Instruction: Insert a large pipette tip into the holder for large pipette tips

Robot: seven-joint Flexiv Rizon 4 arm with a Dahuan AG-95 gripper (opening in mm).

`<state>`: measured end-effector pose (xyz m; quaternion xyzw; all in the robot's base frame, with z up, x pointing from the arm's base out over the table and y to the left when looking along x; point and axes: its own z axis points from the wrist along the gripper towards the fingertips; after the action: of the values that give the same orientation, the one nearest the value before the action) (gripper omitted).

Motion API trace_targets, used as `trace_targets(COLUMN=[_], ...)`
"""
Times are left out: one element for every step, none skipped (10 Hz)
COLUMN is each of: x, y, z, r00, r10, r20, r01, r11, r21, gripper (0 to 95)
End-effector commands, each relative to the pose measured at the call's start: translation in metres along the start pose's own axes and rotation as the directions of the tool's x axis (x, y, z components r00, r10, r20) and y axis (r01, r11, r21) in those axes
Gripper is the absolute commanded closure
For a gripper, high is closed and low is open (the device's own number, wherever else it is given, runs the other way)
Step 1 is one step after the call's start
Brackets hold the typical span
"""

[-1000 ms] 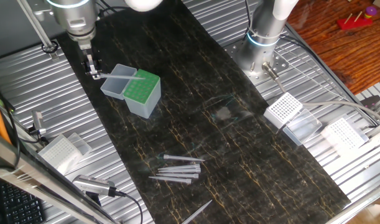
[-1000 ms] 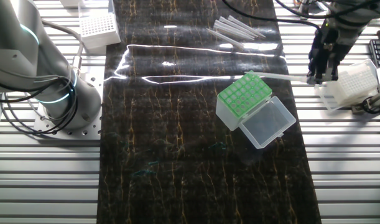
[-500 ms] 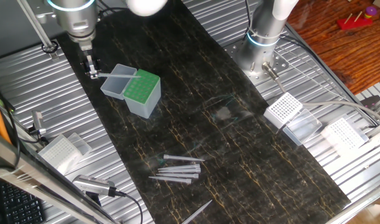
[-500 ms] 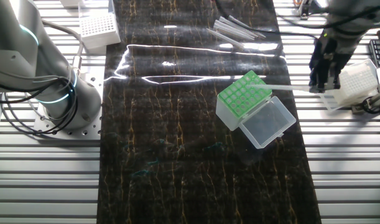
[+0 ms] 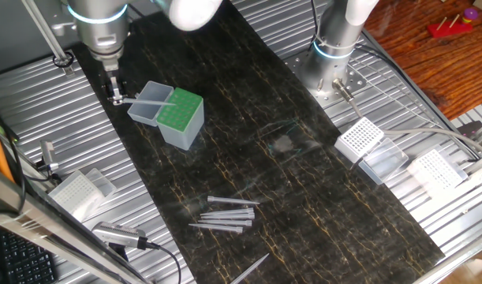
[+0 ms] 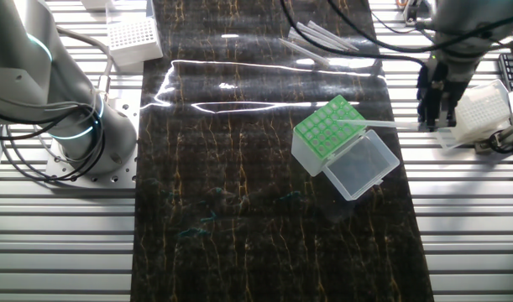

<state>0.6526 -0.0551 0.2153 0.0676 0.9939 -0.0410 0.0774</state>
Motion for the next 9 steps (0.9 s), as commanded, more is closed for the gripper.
trace_targets(x=[0.0032,0.0019,0.0011,0.0004,0.0004,0.0003,0.0001,0.0007,0.0009], y=[-0.0004,0.0007,0.0018,0.0016,0.0011,0.0008,0.0000,-0.0004,-0.0006], z=[0.0004,0.0027,0.0047,0.0065,0.0075,0.0084,0.0097,0.0099,0.0100], r00=[1.000,1.000,1.000,1.000,1.000,1.000,1.000,1.000,1.000], r10=[0.006,0.010,0.014,0.015,0.014,0.013,0.012,0.012,0.013], r20=[0.010,0.012,0.014,0.016,0.018,0.020,0.022,0.024,0.025], r01=[-0.006,-0.010,-0.014,-0.015,-0.014,-0.013,-0.012,-0.013,-0.014], r11=[1.000,1.000,1.000,1.000,1.000,1.000,1.000,1.000,1.000], r21=[0.006,0.011,0.012,0.015,0.015,0.016,0.016,0.015,0.015], gripper=[95.0,95.0,95.0,95.0,95.0,95.0,95.0,95.0,95.0])
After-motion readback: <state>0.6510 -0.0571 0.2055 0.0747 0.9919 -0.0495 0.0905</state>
